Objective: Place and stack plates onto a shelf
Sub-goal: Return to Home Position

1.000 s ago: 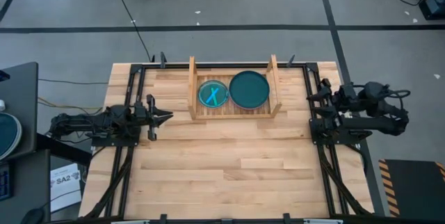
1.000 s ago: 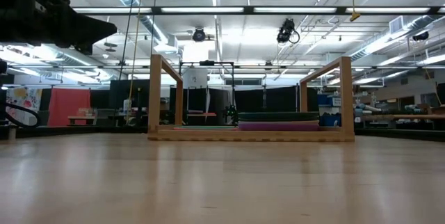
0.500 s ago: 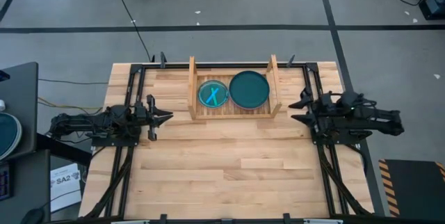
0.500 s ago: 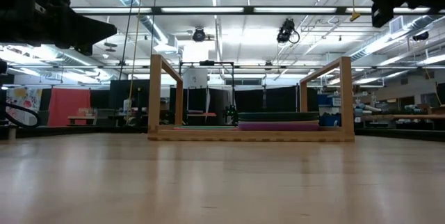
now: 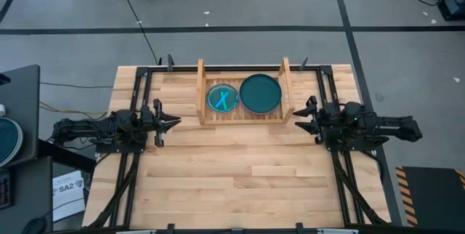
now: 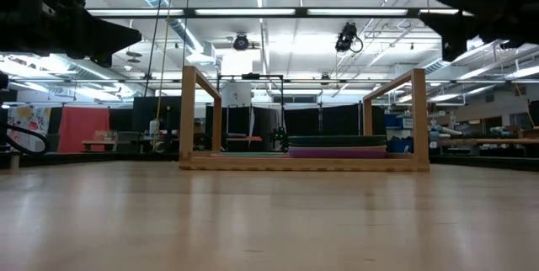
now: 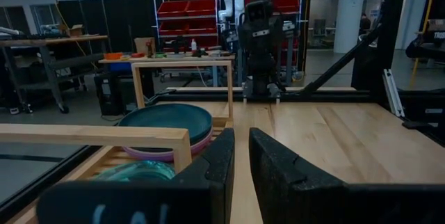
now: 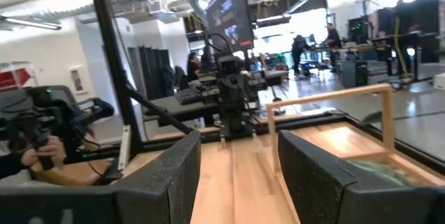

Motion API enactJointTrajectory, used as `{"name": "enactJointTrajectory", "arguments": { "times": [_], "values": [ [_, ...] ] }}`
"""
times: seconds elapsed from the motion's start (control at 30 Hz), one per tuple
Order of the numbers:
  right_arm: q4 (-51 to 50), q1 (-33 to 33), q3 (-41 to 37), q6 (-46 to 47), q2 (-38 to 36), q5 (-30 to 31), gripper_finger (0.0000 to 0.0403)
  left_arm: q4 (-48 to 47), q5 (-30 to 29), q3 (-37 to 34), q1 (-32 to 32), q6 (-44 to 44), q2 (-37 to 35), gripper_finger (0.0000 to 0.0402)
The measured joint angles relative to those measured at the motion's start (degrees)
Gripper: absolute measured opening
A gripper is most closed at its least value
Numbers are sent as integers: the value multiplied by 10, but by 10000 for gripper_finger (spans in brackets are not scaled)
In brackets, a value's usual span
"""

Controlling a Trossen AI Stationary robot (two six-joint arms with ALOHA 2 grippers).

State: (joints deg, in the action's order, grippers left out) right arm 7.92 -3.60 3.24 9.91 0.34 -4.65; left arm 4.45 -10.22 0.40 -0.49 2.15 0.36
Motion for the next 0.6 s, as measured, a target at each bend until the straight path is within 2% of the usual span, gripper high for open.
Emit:
{"name": "enactJointTrajectory", "arguments": {
  "times": [0.13,0.37,0.6],
  "values": [
    [21,0,-28,0,0,7,197,0,0,0,0,0,0,50],
    [14,-1,-29,-7,0,8,197,-5,0,0,0,12,0,50],
    [-31,-1,-29,-26,1,8,197,-13,2,0,0,53,0,50]
  ]
}}
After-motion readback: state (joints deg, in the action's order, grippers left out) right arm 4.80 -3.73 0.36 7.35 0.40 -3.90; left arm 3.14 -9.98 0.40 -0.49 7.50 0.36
